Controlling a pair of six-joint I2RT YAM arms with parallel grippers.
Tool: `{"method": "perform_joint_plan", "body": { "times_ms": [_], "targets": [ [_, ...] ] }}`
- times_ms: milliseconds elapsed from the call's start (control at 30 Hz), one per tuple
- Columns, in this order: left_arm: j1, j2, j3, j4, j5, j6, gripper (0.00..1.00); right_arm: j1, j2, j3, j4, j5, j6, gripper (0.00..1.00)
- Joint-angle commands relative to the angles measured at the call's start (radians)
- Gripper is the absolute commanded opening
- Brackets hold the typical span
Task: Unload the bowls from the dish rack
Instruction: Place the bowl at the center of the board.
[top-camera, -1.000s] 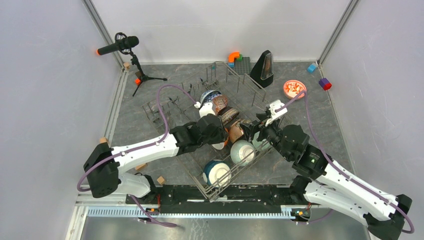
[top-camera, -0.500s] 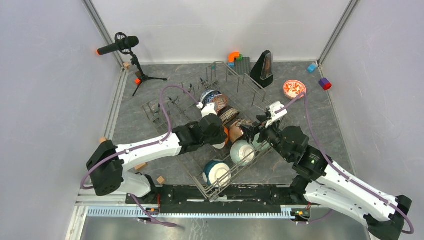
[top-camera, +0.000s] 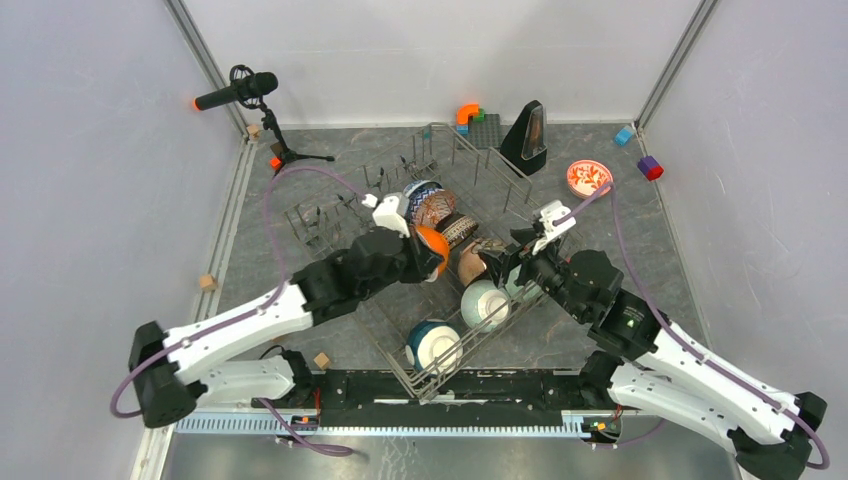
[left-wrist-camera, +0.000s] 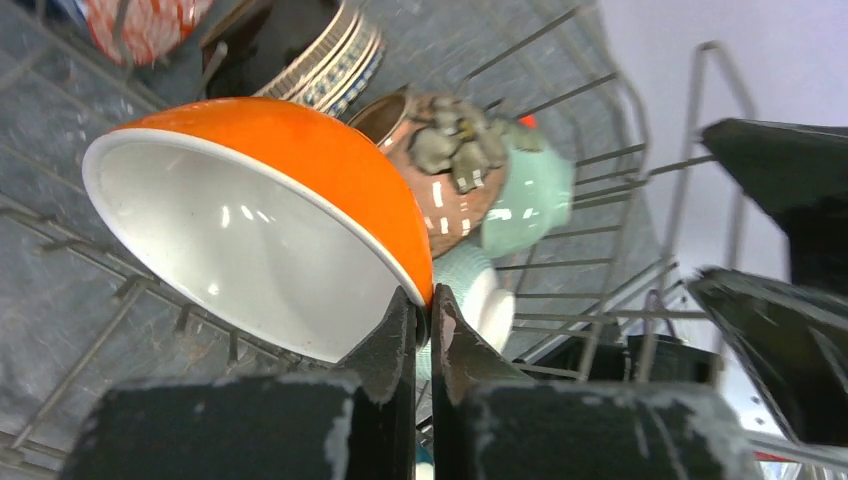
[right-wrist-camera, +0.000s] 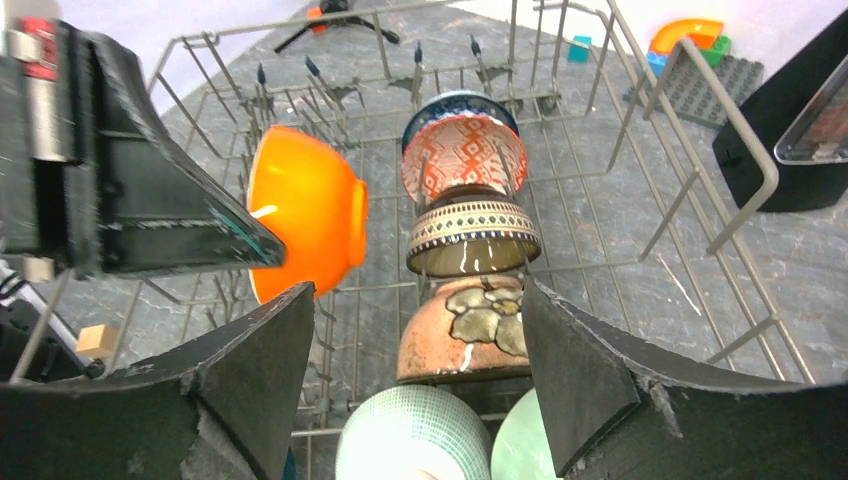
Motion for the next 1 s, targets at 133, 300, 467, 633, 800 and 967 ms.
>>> {"method": "perform_joint_plan", "body": {
  "times_ms": [133, 300, 467, 633, 800, 967],
  "targets": [
    [0.003, -0.225, 0.176, -0.009, 0.006, 0.451, 0.02, -0.003, 0.032, 0.236, -0.019, -0.068, -0.051, 0.81],
    [0.003, -0.200, 0.401, -0.272, 0.097, 0.768, 0.02, -0.002, 0.090, 0.406, -0.135, -0.054, -0.074, 0.80],
    [0.002, -0.130, 0.538, -0.505, 0.145, 0.988, 0.02, -0.002, 0.178, 0.545, -0.243, -0.005, -0.073, 0.80],
    [0.002, -0.155, 0.499, -0.561, 0.191, 1.184, 0.02, -0.003, 0.279, 0.665, -0.276, -0.034, -0.038, 0.78],
    [0.001, -0.228, 0.385, -0.567, 0.212, 1.437, 0.02, -0.002, 0.394, 0.805, -0.330, -0.154, -0.002, 0.76],
    [0.000, -0.256, 0.355, -0.588, 0.178, 1.612, 0.02, -0.002, 0.521, 0.960, -0.430, -0.192, 0.012, 0.75]
  ]
}}
